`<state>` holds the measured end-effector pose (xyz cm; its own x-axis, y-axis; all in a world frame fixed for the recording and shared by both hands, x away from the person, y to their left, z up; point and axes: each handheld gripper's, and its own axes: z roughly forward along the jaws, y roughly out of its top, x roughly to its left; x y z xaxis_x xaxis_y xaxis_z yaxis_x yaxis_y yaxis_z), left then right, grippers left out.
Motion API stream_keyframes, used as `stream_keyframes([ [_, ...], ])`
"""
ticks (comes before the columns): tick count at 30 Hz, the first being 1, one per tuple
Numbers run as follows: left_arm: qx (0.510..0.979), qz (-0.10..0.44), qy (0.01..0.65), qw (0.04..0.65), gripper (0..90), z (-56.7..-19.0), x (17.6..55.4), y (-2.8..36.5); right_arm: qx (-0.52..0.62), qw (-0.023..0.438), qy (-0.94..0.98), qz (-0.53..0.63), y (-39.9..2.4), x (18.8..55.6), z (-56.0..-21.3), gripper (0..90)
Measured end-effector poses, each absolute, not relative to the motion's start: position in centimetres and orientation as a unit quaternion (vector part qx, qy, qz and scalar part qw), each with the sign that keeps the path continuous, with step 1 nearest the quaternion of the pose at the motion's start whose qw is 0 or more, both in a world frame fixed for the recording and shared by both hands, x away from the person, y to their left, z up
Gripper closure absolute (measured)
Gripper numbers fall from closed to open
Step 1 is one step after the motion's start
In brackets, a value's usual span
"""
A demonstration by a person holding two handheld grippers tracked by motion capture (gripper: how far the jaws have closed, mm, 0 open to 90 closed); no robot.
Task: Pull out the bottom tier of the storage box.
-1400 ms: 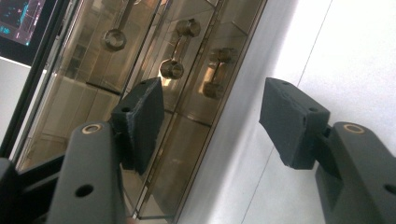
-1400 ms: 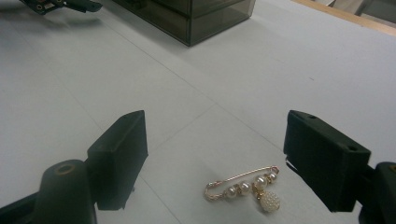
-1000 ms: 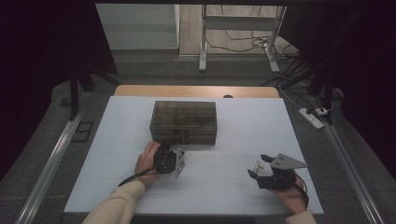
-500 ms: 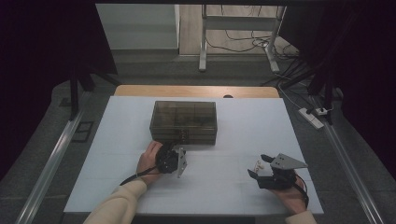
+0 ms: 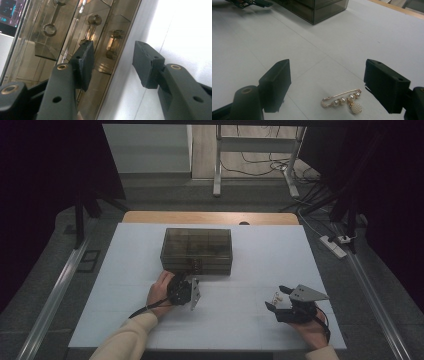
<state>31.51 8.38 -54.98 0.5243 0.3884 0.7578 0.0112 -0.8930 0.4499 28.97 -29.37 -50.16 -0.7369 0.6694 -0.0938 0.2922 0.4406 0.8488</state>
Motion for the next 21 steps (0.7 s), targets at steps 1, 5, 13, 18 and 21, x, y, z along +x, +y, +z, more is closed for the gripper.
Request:
stream_keyframes([
  [1,0.848,0.474,0.119,0.203,51.3,-55.06,31.54,8.34,0.293,0.214,0.822,0.44,-29.39,28.97,-50.16,20.8],
  [5,0.85,0.474,0.115,0.198,52.6,-55.16,31.59,8.24,0.293,0.213,0.822,0.44,-29.42,29.0,-50.18,20.8],
  [13,0.849,0.476,0.114,0.198,55.0,-55.4,31.75,8.0,0.292,0.213,0.823,0.439,-29.39,28.98,-50.17,20.8],
  [18,0.851,0.476,0.11,0.193,56.1,-55.47,31.85,7.91,0.293,0.213,0.822,0.439,-29.41,28.99,-50.19,20.9],
  [21,0.852,0.475,0.108,0.192,57.4,-55.59,31.89,7.8,0.293,0.213,0.821,0.44,-29.41,28.99,-50.2,20.8],
])
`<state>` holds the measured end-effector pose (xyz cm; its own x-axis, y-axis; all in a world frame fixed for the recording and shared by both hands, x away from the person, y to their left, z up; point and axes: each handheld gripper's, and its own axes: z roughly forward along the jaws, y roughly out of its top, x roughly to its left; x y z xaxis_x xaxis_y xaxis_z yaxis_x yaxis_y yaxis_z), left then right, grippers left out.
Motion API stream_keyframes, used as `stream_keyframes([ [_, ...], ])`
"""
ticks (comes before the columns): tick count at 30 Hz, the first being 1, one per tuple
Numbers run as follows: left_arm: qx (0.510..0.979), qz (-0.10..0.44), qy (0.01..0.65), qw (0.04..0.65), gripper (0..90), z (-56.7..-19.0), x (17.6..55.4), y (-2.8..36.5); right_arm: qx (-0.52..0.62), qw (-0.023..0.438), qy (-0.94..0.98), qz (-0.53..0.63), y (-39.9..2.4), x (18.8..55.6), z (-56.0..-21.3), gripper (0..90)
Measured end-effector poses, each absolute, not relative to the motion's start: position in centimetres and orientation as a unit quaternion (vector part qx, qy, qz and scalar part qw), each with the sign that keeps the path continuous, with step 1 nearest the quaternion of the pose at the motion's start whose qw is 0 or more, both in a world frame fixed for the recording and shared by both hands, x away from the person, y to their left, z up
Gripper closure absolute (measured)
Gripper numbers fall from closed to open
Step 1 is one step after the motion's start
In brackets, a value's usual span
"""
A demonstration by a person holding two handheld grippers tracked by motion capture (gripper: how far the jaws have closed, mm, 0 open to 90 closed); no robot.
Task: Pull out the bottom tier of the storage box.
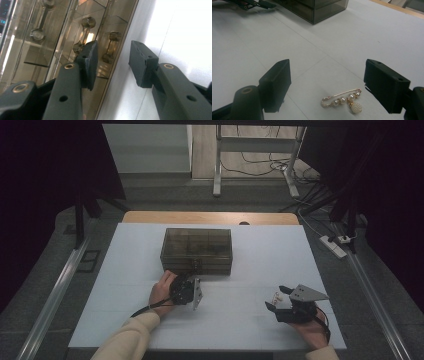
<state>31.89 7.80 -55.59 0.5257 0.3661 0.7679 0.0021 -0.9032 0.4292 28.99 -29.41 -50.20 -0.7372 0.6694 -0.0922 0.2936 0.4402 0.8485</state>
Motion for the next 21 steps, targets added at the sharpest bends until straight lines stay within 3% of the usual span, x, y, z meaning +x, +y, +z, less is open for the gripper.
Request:
stream_keyframes([
  [21,0.85,0.482,0.101,0.187,59.8,-56.02,32.21,7.33,0.293,0.212,0.823,0.438,-29.4,29.01,-50.24,20.9],
])
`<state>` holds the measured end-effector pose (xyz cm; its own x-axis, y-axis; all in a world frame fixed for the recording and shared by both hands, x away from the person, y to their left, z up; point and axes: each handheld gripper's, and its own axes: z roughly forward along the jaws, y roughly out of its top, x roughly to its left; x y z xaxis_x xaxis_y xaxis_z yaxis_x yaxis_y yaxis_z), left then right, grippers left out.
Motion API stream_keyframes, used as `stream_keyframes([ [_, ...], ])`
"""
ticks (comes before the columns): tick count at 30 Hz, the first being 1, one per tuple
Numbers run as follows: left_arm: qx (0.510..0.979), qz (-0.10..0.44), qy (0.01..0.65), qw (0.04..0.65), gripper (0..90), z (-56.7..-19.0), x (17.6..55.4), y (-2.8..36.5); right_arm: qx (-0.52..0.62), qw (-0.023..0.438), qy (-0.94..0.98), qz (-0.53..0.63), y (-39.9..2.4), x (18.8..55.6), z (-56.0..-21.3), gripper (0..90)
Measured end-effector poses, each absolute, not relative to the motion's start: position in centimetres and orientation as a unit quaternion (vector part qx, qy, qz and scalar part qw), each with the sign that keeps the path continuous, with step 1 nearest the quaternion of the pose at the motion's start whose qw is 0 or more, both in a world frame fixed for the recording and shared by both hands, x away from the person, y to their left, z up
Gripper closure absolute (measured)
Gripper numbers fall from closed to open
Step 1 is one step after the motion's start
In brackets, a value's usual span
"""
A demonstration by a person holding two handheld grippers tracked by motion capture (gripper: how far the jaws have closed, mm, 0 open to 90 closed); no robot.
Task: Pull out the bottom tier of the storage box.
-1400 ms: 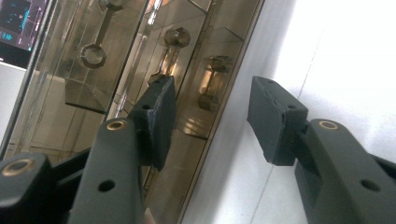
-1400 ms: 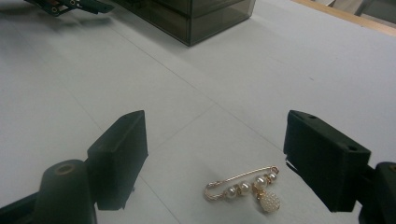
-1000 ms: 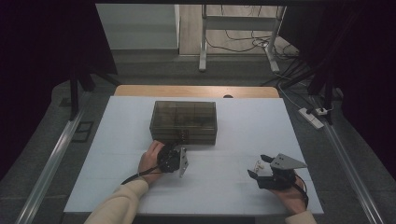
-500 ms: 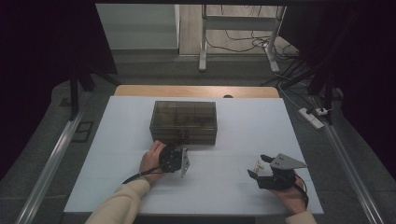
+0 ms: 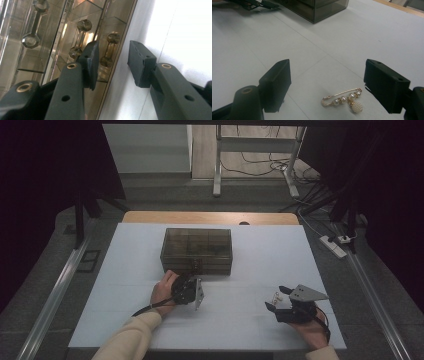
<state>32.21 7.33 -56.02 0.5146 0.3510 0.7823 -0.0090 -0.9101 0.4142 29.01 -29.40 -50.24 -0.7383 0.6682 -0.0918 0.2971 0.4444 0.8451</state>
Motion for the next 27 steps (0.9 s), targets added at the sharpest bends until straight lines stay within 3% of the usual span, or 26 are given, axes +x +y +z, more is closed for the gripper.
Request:
stream_keyframes([
  [27,0.841,0.504,0.096,0.172,66.8,-56.29,32.42,7.38,0.294,0.212,0.823,0.438,-29.43,29.02,-50.27,21.0],
])
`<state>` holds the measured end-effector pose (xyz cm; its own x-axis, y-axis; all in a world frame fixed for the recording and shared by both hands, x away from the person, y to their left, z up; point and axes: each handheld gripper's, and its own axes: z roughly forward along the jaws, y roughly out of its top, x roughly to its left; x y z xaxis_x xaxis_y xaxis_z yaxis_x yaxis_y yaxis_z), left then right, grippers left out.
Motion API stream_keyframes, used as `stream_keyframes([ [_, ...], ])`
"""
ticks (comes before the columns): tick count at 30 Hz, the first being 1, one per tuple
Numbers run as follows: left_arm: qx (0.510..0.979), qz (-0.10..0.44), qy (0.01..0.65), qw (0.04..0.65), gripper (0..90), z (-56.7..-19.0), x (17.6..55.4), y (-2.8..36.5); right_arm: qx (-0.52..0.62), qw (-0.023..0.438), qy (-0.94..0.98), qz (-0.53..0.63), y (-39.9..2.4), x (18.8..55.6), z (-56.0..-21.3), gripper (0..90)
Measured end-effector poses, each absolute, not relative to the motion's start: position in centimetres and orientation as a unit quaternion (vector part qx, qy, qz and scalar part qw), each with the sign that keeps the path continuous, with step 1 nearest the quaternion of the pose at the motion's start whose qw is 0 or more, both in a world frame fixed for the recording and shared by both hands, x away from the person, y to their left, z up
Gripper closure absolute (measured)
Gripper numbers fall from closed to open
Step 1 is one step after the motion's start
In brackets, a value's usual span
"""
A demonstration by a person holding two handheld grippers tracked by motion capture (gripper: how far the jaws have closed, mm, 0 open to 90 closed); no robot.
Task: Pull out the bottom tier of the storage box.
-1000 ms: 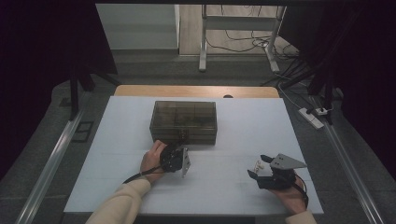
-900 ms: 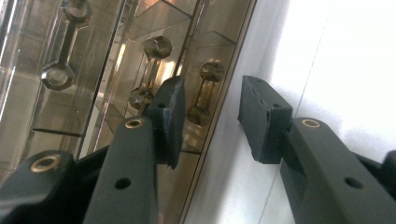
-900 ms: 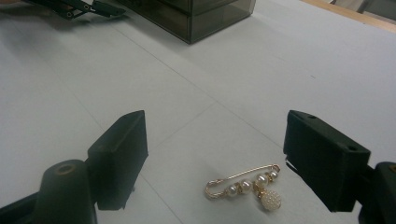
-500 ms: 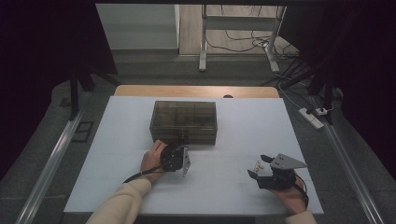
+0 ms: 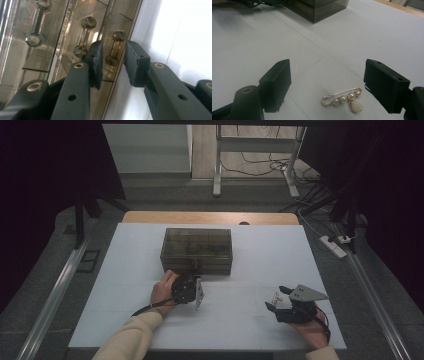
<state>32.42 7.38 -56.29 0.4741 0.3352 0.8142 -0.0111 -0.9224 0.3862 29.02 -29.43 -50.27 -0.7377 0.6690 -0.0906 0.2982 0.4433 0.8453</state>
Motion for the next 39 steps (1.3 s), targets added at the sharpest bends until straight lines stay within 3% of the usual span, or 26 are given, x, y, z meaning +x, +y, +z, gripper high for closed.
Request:
stream_keyframes([
  [39,0.829,0.533,0.075,0.149,73.7,-56.98,32.31,7.17,0.295,0.211,0.824,0.435,-29.45,29.01,-50.28,21.1],
])
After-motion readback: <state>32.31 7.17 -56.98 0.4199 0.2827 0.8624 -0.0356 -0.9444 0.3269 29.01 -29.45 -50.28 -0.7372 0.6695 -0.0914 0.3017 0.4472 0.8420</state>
